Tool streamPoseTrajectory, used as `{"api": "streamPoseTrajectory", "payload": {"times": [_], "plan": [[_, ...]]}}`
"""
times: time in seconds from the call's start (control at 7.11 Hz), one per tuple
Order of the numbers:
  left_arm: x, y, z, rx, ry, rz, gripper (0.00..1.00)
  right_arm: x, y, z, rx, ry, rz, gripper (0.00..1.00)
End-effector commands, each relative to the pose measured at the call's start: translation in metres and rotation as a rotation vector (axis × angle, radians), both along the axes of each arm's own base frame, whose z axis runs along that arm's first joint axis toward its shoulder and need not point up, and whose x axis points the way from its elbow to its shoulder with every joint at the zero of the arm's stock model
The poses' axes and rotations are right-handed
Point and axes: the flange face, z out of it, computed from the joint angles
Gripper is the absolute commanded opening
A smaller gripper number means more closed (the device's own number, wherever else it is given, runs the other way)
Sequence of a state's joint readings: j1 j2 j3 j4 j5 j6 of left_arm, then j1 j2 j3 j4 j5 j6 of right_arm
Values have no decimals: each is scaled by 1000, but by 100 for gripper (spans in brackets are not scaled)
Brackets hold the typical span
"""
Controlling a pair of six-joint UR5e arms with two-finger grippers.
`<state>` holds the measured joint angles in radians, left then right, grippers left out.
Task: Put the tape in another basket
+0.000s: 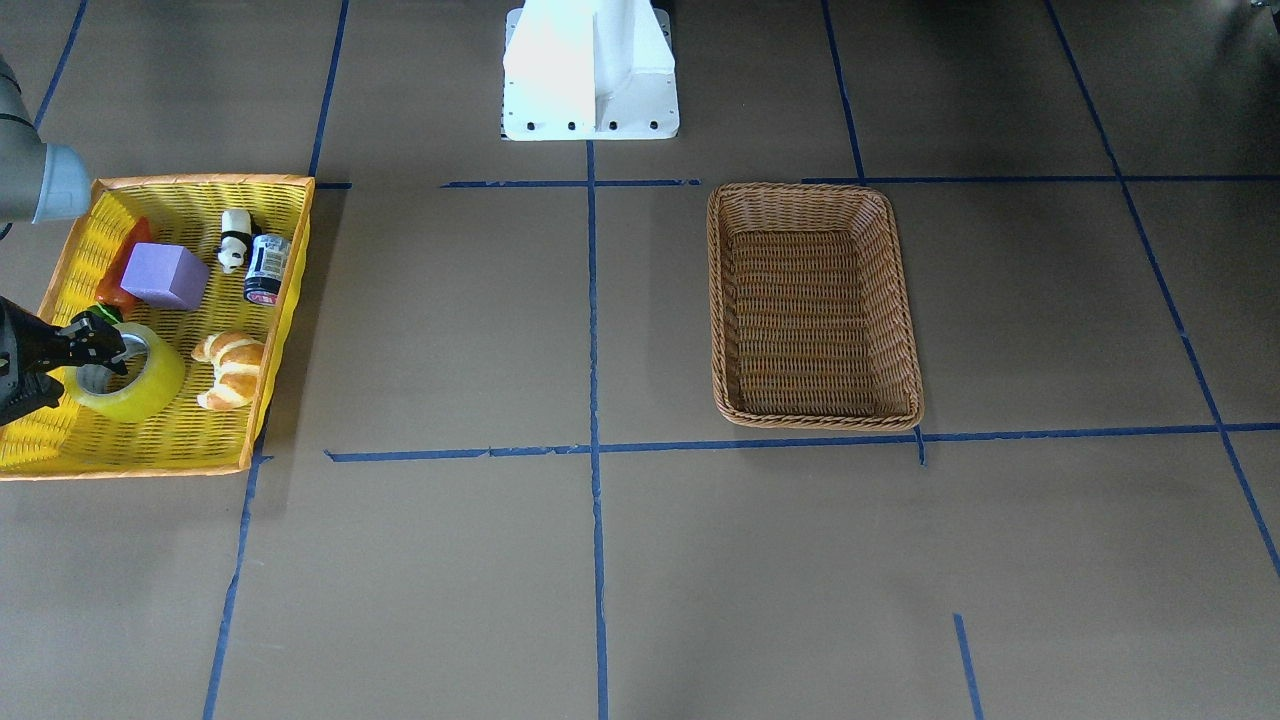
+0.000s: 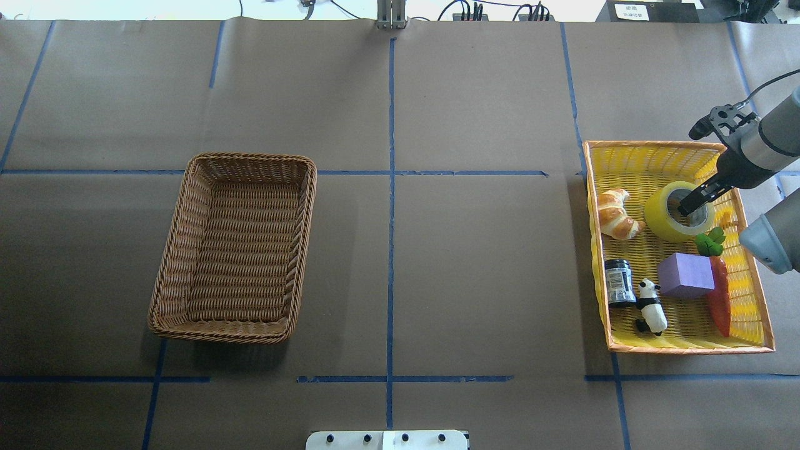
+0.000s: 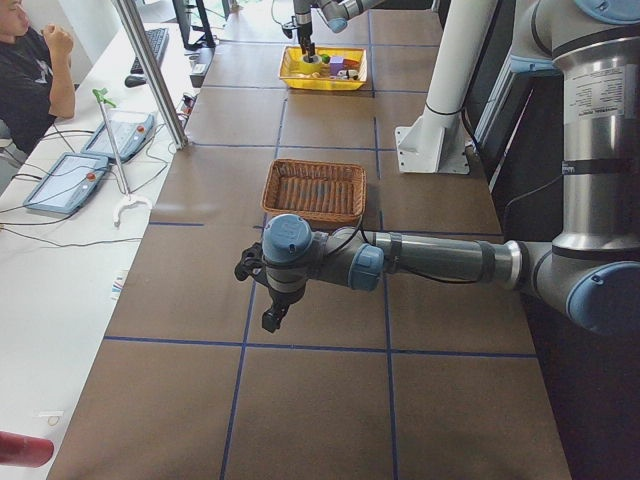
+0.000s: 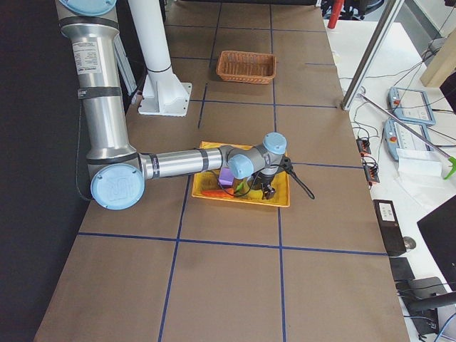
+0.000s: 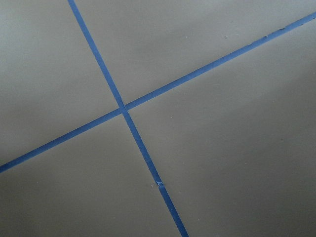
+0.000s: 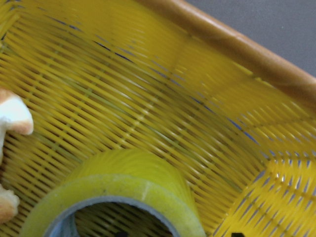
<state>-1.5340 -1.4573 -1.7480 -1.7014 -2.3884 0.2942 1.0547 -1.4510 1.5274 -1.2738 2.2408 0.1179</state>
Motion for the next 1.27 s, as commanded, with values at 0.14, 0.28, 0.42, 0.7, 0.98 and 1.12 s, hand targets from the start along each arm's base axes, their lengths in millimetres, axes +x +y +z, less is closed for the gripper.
{"api": "streamPoseTrajectory", "payload": {"times": [0.14,0.28,0.42,0.7,0.98,1.12], "plan": [[0,0,2,0,0,2,100,-2,0,1,2,9,2,11],[0,0,2,0,0,2,100,1,2,3,-6,12,10,0],[0,0,2,0,0,2,100,12,3,6,-5,14,22,0],[0,0,2,0,3,3,100,66,-17,-8,7,-15,117,0],[0,-1,-2,5,4,-1,100,77,-23,-28,-64,-100,176,0],[0,-4,-11,58,6,-2,100,74,-27,-63,-97,-142,238,0]]}}
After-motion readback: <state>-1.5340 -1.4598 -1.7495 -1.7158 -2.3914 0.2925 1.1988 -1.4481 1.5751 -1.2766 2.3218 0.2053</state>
